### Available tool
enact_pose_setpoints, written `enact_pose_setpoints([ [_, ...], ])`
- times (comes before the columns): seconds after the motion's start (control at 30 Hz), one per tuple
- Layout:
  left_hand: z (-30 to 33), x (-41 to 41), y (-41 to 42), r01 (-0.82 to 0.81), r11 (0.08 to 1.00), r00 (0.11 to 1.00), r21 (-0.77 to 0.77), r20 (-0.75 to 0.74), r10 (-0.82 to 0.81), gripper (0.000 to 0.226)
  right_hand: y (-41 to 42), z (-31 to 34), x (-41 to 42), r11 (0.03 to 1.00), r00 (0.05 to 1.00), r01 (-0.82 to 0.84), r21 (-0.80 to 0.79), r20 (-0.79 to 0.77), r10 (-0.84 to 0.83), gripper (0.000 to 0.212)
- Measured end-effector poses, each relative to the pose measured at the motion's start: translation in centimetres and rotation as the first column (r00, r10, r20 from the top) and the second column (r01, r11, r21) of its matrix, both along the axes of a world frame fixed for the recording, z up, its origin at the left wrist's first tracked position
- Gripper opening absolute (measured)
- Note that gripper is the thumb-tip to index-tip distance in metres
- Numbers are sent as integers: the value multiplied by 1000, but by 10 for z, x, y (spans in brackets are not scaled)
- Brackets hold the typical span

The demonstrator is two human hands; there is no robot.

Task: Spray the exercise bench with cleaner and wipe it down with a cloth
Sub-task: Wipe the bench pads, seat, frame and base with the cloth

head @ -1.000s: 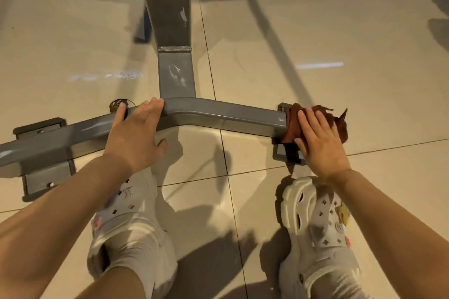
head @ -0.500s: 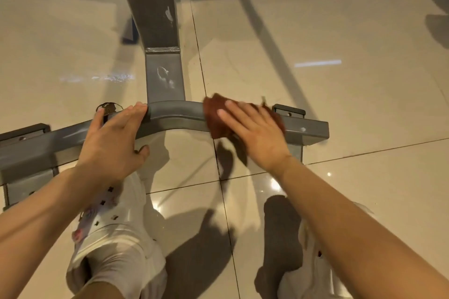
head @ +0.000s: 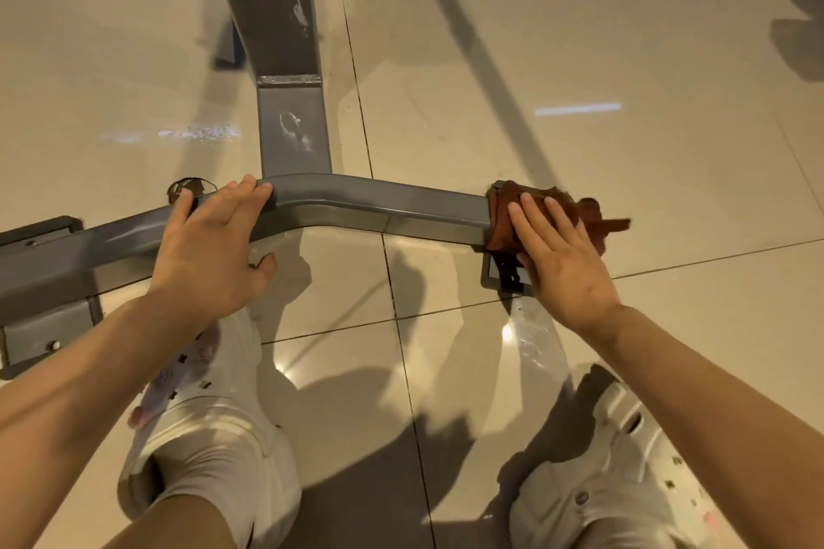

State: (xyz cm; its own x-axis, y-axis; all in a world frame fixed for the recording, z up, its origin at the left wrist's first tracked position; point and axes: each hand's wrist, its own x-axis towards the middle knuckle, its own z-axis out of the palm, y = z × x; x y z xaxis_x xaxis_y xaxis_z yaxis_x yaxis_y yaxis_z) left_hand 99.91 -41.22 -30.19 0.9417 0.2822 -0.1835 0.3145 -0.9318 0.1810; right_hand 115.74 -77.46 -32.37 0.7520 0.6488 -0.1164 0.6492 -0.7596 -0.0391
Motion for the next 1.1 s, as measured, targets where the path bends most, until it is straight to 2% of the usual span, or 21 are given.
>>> enact_pose_setpoints([
  [0.1, 1, 1, -1, -15, 1000, 1000, -19, 2, 15, 81, 59, -9, -21, 989, 999, -26, 145, 43, 20, 61],
  [0.17, 0, 0, -1, -24, 999, 1000, -34, 0, 24, 82, 106, -15, -42, 972, 999, -35, 232, 15, 32, 66],
  [0.23, 1, -1, -1, -46, 997, 999, -64, 19, 47, 83, 134, -18, -50, 947, 994, -103, 305, 5, 107, 58],
  [0.3, 1, 0, 0, -44, 995, 998, -94, 35, 48, 84, 127, -19, -32, 945, 978, -207, 254, 20, 209, 55],
  [0.37, 2, -1, 2, -36, 995, 999, -95, 33, 39, 86, 97, -17, -11, 964, 970, -238, 121, 72, 231, 57],
  [0.43, 2, -3, 3, -31, 995, 999, -94, 23, 33, 87, 56, -17, 6, 985, 981, -158, 63, 124, 149, 55],
  [0.57, 3, -3, 2, -26, 996, 1000, -81, -3, 26, 89, 3, -11, 11, 1000, 999, 14, -2, 31, -14, 58],
  [0.67, 1, -3, 1, -22, 997, 999, -80, -25, 20, 92, 14, -10, 4, 982, 984, 179, 54, -10, -179, 65],
  [0.73, -1, -4, 0, -7, 999, 998, -51, -58, 4, 96, 37, -9, 0, 972, 975, 219, 87, -58, -214, 73],
  [0.83, -1, -1, -5, -9, 999, 996, -46, -86, 5, 101, 90, -4, -12, 979, 985, 135, 151, -124, -117, 75],
  [0.93, -3, -5, -3, 4, 1000, 995, -20, -98, -6, 105, 144, -4, -32, 970, 984, 19, 242, -177, 25, 67],
  [1.0, -4, -8, 1, 31, 999, 995, 13, -92, -30, 105, 150, -8, -35, 955, 988, -25, 295, -140, 69, 63],
  [1.1, -2, -6, 3, 29, 999, 993, 45, -118, -24, 104, 118, -16, -20, 967, 994, -70, 245, -69, 89, 58],
])
